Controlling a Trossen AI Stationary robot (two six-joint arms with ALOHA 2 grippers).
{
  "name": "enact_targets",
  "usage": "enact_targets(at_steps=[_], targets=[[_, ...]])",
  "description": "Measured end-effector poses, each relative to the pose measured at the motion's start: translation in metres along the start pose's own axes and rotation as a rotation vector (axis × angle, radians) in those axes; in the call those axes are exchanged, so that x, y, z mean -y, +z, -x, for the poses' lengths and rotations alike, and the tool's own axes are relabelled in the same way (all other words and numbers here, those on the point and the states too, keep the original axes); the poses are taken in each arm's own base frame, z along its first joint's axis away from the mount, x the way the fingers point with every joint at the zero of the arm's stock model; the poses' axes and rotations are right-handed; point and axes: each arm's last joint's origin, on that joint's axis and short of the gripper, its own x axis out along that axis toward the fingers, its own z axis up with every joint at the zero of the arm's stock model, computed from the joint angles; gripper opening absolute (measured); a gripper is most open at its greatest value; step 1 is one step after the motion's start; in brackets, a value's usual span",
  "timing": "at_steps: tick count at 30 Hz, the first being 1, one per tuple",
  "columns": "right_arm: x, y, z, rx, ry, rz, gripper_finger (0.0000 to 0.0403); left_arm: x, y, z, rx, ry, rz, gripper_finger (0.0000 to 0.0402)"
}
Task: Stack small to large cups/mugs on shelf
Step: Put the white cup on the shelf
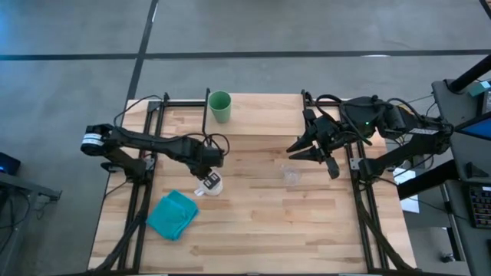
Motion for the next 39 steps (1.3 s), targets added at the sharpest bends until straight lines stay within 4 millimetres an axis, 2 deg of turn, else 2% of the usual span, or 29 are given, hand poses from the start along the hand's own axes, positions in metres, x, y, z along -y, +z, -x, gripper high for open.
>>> enact_targets(at_steps=[5,12,17,21,25,28,33,39], targets=[[0.0,0.0,0.0,0.0,0.0,0.003,0.0082,0.013,0.011,0.026,0.054,-0.1,-0.002,0.0002],[0.0,0.0,0.0,0.0,0.0,0.007,0.0078,0.03,0.04,0.105,0.304,-0.247,0.025,0.0001],[0.0,0.0,0.0,0.0,0.0,0.007,0.0081,0.022,0.056,0.16,0.488,-0.269,0.088,0.0001],[0.0,0.0,0.0,0.0,0.0,0.007,0.0079,0.006,0.065,0.186,0.582,-0.187,0.143,0.0],[0.0,0.0,0.0,0.0,0.0,0.007,0.0077,-0.003,0.08,0.201,0.652,-0.174,0.197,0.0],[0.0,0.0,0.0,0.0,0.0,0.008,0.0081,-0.003,0.095,0.205,0.651,-0.19,0.157,0.0],[0.0,0.0,0.0,0.0,0.0,-0.004,0.0079,-0.011,0.123,0.209,0.607,-0.244,0.122,0.0],[0.0,0.0,0.0,0.0,0.0,-0.005,0.0073,-0.03,0.149,0.205,0.519,-0.143,0.147,0.0]])
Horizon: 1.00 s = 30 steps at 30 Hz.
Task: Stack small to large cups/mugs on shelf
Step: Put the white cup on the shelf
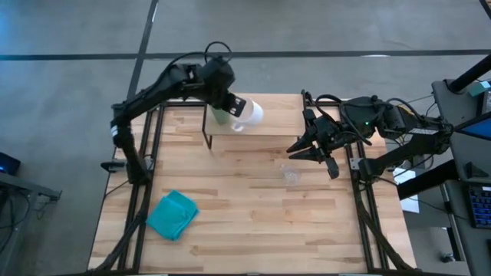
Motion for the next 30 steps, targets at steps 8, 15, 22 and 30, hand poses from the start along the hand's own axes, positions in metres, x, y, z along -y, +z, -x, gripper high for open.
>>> enact_targets(at_steps=[8,15,22,30], targets=[[0.0,0.0,0.0,-0.001,0.0,0.005,0.0079,-0.007,0.015,-0.029,-0.092,-0.021,-0.085,0.0],[0.0,-0.002,0.0,-0.02,-0.002,0.036,0.0073,-0.006,0.016,-0.052,-0.134,-0.002,-0.151,0.0],[0.0,-0.003,0.0,-0.029,-0.004,0.037,0.0078,-0.003,0.022,-0.071,-0.092,0.01,-0.159,0.0],[0.001,-0.003,0.0,-0.033,-0.004,0.037,0.0075,-0.004,0.026,-0.08,-0.077,0.008,-0.154,0.0]])
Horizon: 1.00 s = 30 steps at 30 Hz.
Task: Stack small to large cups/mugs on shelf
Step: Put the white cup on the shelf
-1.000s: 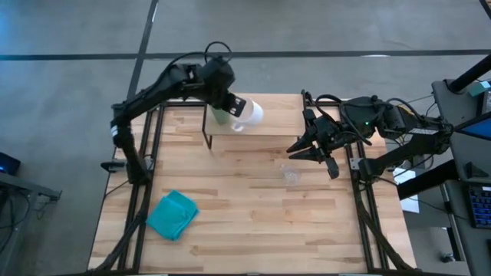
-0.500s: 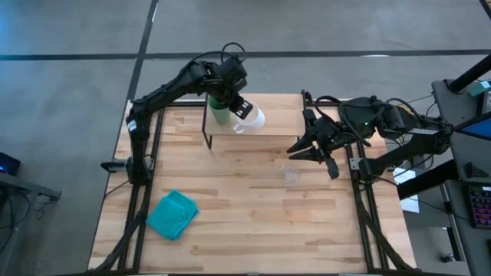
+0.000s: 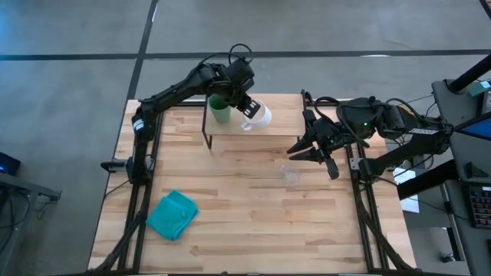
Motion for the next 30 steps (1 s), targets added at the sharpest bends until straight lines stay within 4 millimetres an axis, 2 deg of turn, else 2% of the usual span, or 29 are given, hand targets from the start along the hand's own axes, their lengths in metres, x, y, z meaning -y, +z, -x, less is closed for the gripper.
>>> enact_targets(at_steps=[17,19,25,30], targets=[[0.0,-0.002,0.0,-0.022,-0.012,-0.004,0.0077,-0.006,-0.008,-0.003,-0.079,0.057,0.01,0.0],[0.003,-0.005,0.0,-0.05,-0.08,-0.008,0.0077,-0.006,-0.008,-0.003,-0.077,0.06,0.01,0.0],[0.02,-0.028,-0.007,-0.279,-0.515,0.009,0.0079,-0.006,-0.008,-0.003,-0.077,0.06,0.011,0.0],[0.038,-0.044,-0.03,-0.391,-0.615,0.009,0.0079,-0.006,-0.008,-0.003,-0.075,0.059,0.011,0.0]])
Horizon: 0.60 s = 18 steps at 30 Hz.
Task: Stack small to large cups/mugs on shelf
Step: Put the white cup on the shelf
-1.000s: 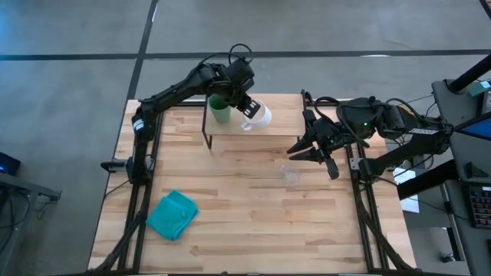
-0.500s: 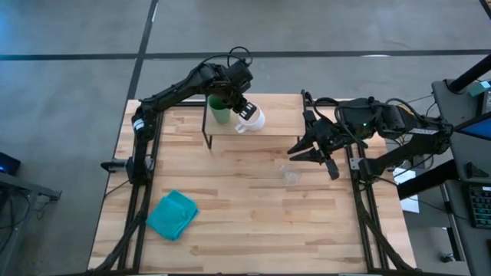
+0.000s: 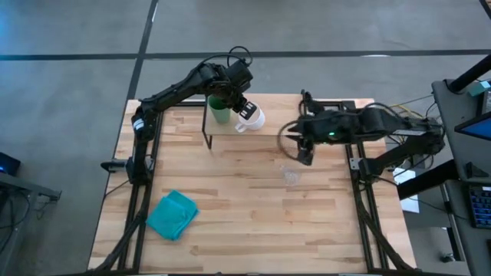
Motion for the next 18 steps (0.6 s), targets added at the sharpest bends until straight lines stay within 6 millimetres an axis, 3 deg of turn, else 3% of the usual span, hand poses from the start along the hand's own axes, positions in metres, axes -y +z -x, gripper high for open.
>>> enact_targets(at_steps=[10,18], targets=[[0.002,-0.006,-0.085,-0.058,-0.026,0.016,0.0079,0.0,0.0,0.0,-0.002,-0.004,0.0,0.0],[0.028,-0.017,-0.123,-0.05,-0.113,-0.065,0.0075,0.0,0.0,0.0,-0.002,-0.004,0.001,0.0]])
